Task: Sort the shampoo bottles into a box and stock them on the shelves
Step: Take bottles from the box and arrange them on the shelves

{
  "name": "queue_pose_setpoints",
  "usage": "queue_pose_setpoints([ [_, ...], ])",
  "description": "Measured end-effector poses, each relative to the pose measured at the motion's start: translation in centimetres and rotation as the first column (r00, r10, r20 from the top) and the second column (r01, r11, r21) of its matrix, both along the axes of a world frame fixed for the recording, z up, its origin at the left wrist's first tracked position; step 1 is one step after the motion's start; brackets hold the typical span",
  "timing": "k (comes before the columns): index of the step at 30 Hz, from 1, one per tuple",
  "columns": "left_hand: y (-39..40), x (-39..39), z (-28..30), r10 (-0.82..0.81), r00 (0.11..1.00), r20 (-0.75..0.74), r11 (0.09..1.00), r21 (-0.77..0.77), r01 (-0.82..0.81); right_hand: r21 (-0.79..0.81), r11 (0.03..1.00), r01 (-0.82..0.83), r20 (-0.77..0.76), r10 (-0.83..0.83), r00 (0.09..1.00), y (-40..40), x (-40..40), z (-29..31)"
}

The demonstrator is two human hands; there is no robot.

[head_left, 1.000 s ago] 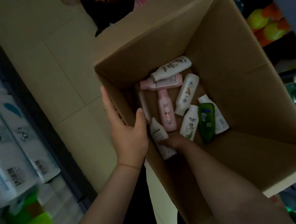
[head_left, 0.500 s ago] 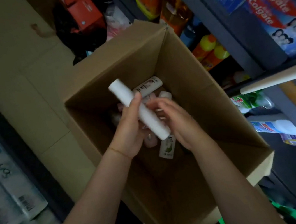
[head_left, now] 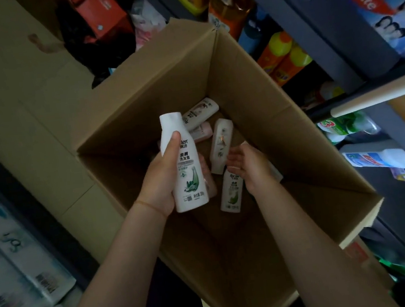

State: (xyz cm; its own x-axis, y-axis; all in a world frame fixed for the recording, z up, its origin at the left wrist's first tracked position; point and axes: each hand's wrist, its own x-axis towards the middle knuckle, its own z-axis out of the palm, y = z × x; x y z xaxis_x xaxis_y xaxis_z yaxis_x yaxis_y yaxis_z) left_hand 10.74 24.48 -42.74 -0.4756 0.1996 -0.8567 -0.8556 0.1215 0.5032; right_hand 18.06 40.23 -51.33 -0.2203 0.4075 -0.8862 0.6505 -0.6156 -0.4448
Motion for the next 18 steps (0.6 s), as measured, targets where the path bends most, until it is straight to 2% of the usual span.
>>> queue_pose_setpoints([
  [2,-0.5,0.1,-0.6,-0.002,1.0,0.019,0.999,-0.038,0.003,0.005,0.99,-0.142,0.192,0.138,0.972,-0.7,0.9,-3.5],
  [4,-0.7,0.1,-1.0,0.013,0.999,0.04,0.998,-0.055,-0.01,-0.08,0.963,-0.258,0.367,0.269,0.89,-2.0,2.3,-6.4],
  [6,-0.9,0.1,-1.5,0.021,0.998,0.055,0.998,-0.053,-0.018,-0.142,0.937,-0.32,0.475,0.348,0.808,-3.3,4.0,-8.3],
  [11,-1.0,-0.2,-3.0,-0.03,0.998,0.051,0.999,-0.025,0.031,0.021,0.931,-0.364,0.458,0.315,0.832,-4.1,6.4,-13.5],
  [16,-0.9,-0.1,-3.6,-0.056,0.998,0.042,0.998,-0.013,0.056,-0.024,0.94,-0.339,0.347,0.326,0.879,-4.4,6.6,-14.7],
  [18,-0.9,-0.1,-3.3,-0.057,0.998,0.038,0.998,-0.01,0.057,-0.045,0.958,-0.282,0.306,0.282,0.909,-4.8,6.5,-14.3],
])
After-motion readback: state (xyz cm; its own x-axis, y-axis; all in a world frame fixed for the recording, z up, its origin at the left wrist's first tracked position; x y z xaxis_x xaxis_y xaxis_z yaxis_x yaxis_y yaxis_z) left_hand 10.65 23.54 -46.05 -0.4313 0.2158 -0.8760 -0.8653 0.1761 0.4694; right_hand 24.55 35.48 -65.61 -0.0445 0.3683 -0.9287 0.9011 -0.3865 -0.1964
